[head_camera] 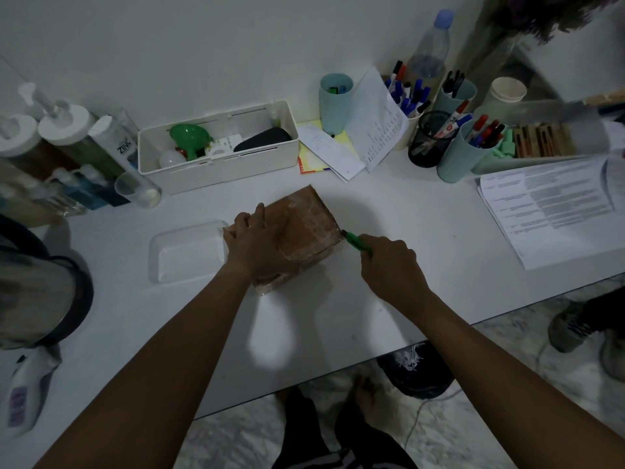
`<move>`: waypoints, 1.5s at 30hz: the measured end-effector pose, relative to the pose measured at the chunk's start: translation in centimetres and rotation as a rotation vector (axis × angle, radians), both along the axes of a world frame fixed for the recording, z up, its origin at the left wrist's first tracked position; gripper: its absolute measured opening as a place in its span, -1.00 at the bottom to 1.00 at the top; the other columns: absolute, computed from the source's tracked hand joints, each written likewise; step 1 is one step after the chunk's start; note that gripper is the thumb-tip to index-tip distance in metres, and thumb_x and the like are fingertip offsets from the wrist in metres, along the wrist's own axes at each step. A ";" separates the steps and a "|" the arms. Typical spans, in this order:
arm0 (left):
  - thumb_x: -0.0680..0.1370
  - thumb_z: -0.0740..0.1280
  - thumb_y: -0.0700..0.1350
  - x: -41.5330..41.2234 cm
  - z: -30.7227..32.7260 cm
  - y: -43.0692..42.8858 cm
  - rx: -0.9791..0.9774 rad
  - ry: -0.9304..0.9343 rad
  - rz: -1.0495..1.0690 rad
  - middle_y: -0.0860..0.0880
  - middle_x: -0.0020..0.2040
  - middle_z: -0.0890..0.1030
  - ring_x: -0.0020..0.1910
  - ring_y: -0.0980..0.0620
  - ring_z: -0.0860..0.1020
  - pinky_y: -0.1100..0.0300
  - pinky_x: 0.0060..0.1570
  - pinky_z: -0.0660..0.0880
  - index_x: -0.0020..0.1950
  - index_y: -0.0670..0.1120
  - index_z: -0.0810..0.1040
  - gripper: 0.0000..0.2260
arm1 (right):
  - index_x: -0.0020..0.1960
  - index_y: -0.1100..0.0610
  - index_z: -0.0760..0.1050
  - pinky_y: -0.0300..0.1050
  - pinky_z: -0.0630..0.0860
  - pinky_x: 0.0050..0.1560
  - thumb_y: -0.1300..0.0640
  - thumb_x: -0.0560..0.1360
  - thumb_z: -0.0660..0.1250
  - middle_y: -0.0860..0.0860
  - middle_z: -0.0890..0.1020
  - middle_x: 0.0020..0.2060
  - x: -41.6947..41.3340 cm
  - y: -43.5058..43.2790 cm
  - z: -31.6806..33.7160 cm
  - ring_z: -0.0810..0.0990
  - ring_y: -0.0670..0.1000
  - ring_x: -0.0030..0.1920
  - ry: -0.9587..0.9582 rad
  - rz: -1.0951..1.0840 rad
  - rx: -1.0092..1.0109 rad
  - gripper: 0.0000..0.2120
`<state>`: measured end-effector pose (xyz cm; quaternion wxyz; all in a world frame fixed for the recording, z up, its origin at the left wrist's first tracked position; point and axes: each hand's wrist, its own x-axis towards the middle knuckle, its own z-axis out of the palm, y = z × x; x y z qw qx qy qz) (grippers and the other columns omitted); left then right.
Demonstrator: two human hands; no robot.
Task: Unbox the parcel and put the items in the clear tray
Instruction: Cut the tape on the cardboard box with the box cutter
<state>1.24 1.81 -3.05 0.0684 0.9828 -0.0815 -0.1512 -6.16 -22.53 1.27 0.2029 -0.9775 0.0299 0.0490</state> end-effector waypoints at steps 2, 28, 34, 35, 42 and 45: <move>0.23 0.40 0.46 0.0 0.1 0.0 0.006 0.005 0.004 -0.11 0.61 -0.02 0.53 -0.29 0.00 -0.40 0.37 0.07 0.54 0.31 0.06 -0.03 | 0.06 0.10 0.54 -0.23 0.19 -0.42 0.20 0.60 0.15 0.01 0.57 -0.25 0.0 0.0 0.0 0.47 0.06 -0.35 0.007 -0.019 0.010 -0.81; 0.59 0.23 0.09 4.7 1.4 -4.8 -0.083 -0.167 -0.274 -0.06 0.46 0.37 0.44 -0.13 0.28 -0.08 0.37 0.25 0.49 0.01 0.34 -0.53 | 0.19 0.08 0.50 -0.14 0.34 -0.30 0.19 0.62 0.15 0.05 0.60 -0.25 4.0 0.2 -1.4 0.51 0.06 -0.36 -0.069 -0.174 0.209 -0.78; 0.61 0.20 0.05 5.1 1.1 -4.7 -0.178 -0.216 -0.264 -0.06 0.32 0.53 0.31 -0.12 0.41 -0.02 0.23 0.39 0.39 -0.01 0.49 -0.63 | 0.18 0.10 0.50 -0.22 0.21 -0.46 0.19 0.63 0.13 0.07 0.62 -0.27 4.2 0.2 -1.8 0.45 0.05 -0.42 -0.084 -0.100 0.113 -0.78; 0.61 0.20 0.04 5.1 1.1 -4.7 -0.197 -0.219 -0.256 -0.05 0.30 0.55 0.29 -0.12 0.42 -0.01 0.21 0.40 0.36 -0.02 0.51 -0.64 | 0.19 0.09 0.50 -0.24 0.19 -0.47 0.19 0.63 0.13 0.07 0.62 -0.28 4.3 0.2 -1.8 0.43 0.05 -0.44 -0.093 -0.089 0.091 -0.78; 0.62 0.24 0.02 5.9 0.8 -4.8 -0.201 -0.206 -0.217 -0.03 0.29 0.56 0.29 -0.12 0.41 -0.01 0.17 0.38 0.33 0.02 0.52 -0.69 | 0.36 -0.08 0.48 -0.19 0.35 -0.31 0.11 0.62 0.17 0.06 0.71 -0.15 5.3 0.0 -1.3 0.64 0.16 -0.29 -0.128 -0.038 -0.031 -0.65; 0.61 0.24 0.02 6.5 0.7 -4.9 -0.180 -0.204 -0.226 -0.02 0.24 0.57 0.25 -0.12 0.42 -0.01 0.13 0.38 0.30 0.05 0.53 -0.72 | 0.36 -0.11 0.48 -0.22 0.31 -0.37 0.10 0.62 0.18 0.03 0.70 -0.16 5.8 -0.6 -0.9 0.61 0.12 -0.34 -0.101 -0.008 -0.078 -0.65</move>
